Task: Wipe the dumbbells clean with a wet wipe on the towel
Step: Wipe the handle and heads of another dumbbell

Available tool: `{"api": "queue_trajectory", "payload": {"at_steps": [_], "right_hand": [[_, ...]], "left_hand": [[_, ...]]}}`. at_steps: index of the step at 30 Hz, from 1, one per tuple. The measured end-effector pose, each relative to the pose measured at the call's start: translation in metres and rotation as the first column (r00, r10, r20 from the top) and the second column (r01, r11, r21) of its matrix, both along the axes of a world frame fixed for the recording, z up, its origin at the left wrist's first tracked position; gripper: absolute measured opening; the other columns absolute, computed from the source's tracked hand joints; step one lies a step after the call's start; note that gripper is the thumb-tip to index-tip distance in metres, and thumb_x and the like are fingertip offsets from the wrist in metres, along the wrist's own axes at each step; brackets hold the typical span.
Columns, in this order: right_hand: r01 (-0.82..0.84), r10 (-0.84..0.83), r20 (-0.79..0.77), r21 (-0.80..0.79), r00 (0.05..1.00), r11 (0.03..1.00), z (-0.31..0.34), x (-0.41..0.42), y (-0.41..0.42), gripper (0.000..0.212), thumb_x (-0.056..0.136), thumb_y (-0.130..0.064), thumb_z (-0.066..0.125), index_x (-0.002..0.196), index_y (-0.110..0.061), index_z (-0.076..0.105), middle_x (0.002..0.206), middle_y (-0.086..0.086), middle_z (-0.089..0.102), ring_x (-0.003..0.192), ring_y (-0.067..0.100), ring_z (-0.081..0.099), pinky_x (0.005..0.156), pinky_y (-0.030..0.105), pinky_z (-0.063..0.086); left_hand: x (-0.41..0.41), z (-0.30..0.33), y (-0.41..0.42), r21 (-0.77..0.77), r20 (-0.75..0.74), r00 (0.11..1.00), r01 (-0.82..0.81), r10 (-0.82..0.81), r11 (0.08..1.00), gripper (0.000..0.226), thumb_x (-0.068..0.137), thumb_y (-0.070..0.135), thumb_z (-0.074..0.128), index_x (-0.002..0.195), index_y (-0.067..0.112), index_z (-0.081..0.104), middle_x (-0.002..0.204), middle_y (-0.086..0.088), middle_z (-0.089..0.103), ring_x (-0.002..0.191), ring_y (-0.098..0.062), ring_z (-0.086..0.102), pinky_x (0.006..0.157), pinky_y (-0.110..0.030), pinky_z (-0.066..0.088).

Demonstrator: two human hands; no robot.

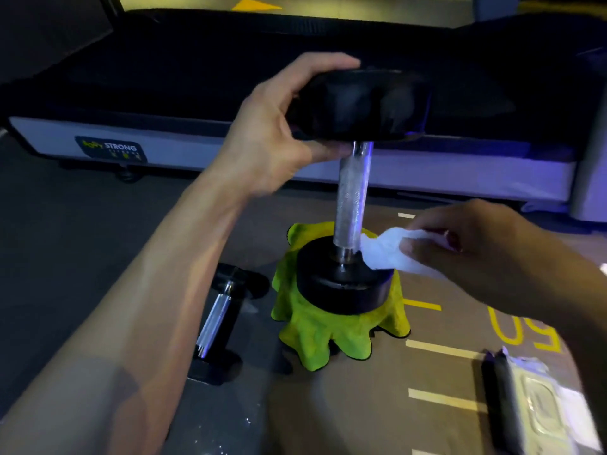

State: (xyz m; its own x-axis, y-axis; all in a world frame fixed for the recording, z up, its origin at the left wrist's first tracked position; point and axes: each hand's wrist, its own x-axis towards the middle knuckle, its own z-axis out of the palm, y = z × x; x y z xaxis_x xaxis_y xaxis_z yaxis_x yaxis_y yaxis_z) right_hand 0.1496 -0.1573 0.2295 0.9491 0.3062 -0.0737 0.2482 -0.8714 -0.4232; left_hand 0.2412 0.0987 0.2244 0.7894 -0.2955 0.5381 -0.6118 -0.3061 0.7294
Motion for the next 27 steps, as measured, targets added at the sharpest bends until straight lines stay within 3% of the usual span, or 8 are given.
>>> {"api": "queue_trajectory", "payload": {"at_steps": [4,7,11,14,17,19,22,27], "right_hand": [[-0.034,0.034,-0.044,0.002,0.998,0.999,-0.001,0.016,0.022,0.037,0.087,-0.050,0.064,0.077,-0.015,0.064,0.067,0.005,0.058,0.062,0.017,0.049,0.064,0.040,0.048],[0.086,-0.097,0.064,0.159,0.993,0.983,-0.018,0.012,0.033,0.021,0.079,-0.038,0.081,0.076,-0.022,0.067,0.068,-0.002,0.064,0.063,0.012,0.057,0.061,0.031,0.047],[0.132,-0.224,0.198,0.393,0.954,0.910,-0.040,-0.004,0.044,0.034,0.075,-0.027,0.089,0.090,-0.031,0.059,0.075,-0.004,0.058,0.065,0.017,0.060,0.058,0.036,0.049],[0.098,-0.215,0.306,0.358,0.927,0.929,-0.046,-0.007,0.045,0.036,0.076,-0.031,0.088,0.098,-0.033,0.060,0.078,-0.010,0.055,0.075,0.010,0.055,0.066,0.028,0.047],[0.144,-0.232,0.503,0.207,0.833,0.968,-0.048,-0.007,0.046,0.041,0.069,-0.045,0.086,0.093,-0.024,0.060,0.090,-0.006,0.053,0.082,0.020,0.050,0.063,0.034,0.038],[0.226,-0.302,0.477,0.212,0.826,0.951,-0.050,-0.008,0.047,0.042,0.072,-0.052,0.082,0.083,-0.026,0.051,0.078,-0.009,0.052,0.068,0.016,0.047,0.054,0.030,0.031],[0.154,-0.266,0.360,0.309,0.894,0.938,-0.061,-0.009,0.045,0.037,0.082,-0.048,0.079,0.074,-0.025,0.052,0.060,-0.010,0.050,0.060,0.010,0.050,0.052,0.026,0.035],[-0.042,-0.101,0.368,0.361,0.924,0.932,-0.065,-0.014,0.039,0.013,0.088,-0.022,0.082,0.098,-0.026,0.075,0.087,-0.010,0.064,0.079,0.010,0.064,0.068,0.033,0.052]], "left_hand": [[0.005,-0.002,0.001,0.019,0.021,1.000,-0.008,0.008,1.000,0.074,0.074,0.018,0.094,0.138,0.026,0.057,0.127,0.012,0.063,0.123,-0.011,0.063,0.108,-0.042,0.055],[0.006,-0.003,0.001,0.014,0.033,0.999,-0.005,0.005,1.000,0.074,0.075,0.020,0.093,0.139,0.026,0.058,0.128,0.012,0.063,0.124,-0.013,0.063,0.108,-0.044,0.054],[0.004,-0.005,0.000,-0.001,0.047,0.999,0.005,-0.005,1.000,0.075,0.074,0.020,0.093,0.140,0.022,0.058,0.128,0.011,0.062,0.125,-0.014,0.063,0.108,-0.043,0.054],[0.003,-0.004,-0.002,-0.010,0.041,0.999,0.002,-0.002,1.000,0.075,0.072,0.022,0.092,0.140,0.023,0.059,0.130,0.011,0.061,0.126,-0.011,0.062,0.108,-0.042,0.054],[0.002,-0.004,-0.004,-0.024,0.025,1.000,-0.002,0.003,1.000,0.075,0.071,0.020,0.093,0.138,0.026,0.060,0.128,0.013,0.063,0.124,-0.011,0.064,0.107,-0.044,0.055],[0.002,-0.004,-0.004,-0.032,0.014,1.000,-0.012,0.012,0.999,0.075,0.070,0.019,0.093,0.137,0.028,0.060,0.127,0.013,0.063,0.124,-0.012,0.064,0.107,-0.044,0.055],[0.002,-0.005,-0.003,-0.038,0.005,1.000,-0.019,0.019,0.999,0.076,0.069,0.019,0.094,0.137,0.029,0.061,0.129,0.010,0.064,0.125,-0.013,0.064,0.108,-0.045,0.055],[0.001,-0.005,-0.004,-0.047,-0.001,1.000,-0.021,0.021,0.999,0.076,0.070,0.019,0.094,0.137,0.027,0.061,0.128,0.010,0.063,0.125,-0.013,0.063,0.110,-0.045,0.052]]}}
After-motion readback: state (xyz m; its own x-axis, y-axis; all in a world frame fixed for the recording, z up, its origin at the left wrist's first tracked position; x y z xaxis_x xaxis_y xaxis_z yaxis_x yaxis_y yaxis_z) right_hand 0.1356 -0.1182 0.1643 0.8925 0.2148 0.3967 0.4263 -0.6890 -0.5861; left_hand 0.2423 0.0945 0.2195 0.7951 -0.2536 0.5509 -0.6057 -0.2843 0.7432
